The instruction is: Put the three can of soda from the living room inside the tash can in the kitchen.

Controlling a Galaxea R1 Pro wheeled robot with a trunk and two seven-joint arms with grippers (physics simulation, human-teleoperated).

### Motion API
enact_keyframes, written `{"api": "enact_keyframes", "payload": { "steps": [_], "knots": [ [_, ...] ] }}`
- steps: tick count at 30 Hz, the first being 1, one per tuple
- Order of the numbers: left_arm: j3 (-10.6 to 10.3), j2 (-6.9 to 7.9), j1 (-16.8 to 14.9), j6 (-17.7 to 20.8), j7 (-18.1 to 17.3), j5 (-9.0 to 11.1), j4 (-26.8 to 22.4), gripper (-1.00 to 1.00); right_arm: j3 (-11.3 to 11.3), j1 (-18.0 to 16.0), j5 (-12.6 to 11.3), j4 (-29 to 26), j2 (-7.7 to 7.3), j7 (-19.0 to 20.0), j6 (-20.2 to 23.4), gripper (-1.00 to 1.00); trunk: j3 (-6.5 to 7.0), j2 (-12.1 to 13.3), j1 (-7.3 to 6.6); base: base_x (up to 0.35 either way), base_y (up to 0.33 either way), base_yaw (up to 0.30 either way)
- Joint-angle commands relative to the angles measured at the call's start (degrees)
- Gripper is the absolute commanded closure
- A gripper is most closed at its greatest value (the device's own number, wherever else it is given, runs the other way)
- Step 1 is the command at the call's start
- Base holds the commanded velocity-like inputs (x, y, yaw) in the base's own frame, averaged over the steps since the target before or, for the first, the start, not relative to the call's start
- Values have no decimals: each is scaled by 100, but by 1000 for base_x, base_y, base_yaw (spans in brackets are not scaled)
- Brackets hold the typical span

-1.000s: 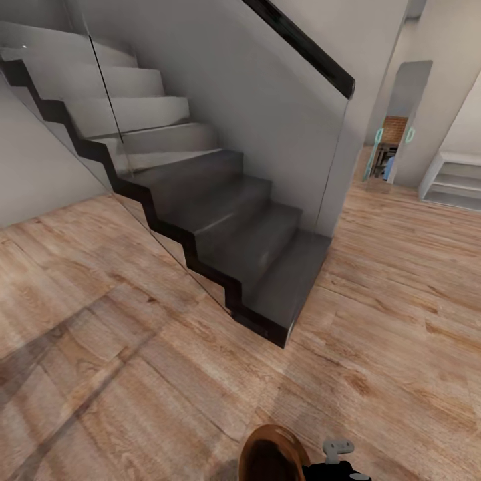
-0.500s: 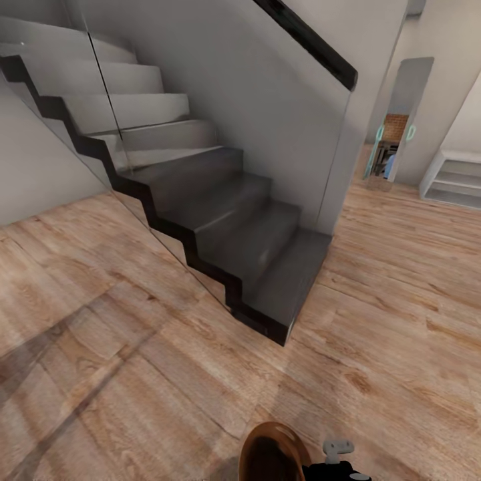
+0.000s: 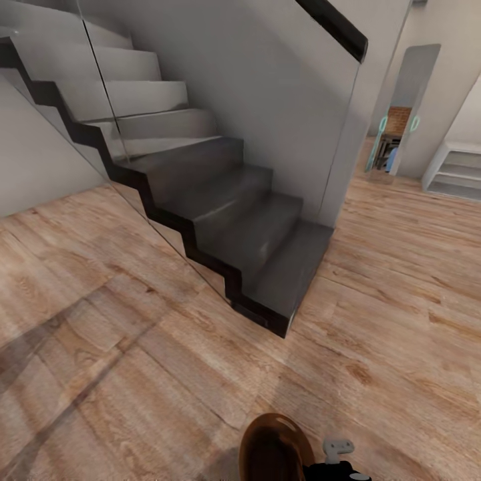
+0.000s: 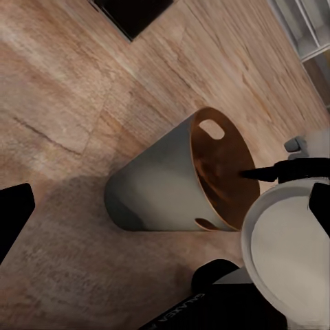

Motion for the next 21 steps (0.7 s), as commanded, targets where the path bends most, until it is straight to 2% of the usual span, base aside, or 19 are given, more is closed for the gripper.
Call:
{"api": "enact_keyframes", "payload": {
  "steps": [1,5,21],
  "knots": [
    [0,0,0,0,0,-1,0,-100,0,0,0,0,0,0,0,-100,-28,-42,23,0,0,0],
    [0,0,0,0,0,0,0,-100,0,0,0,0,0,0,0,-100,-136,-202,110,0,0,0],
    [0,0,0,0,-1,-3,0,-100,0,0,0,0,0,0,0,-100,-188,-202,110,0,0,0]
  ]
}}
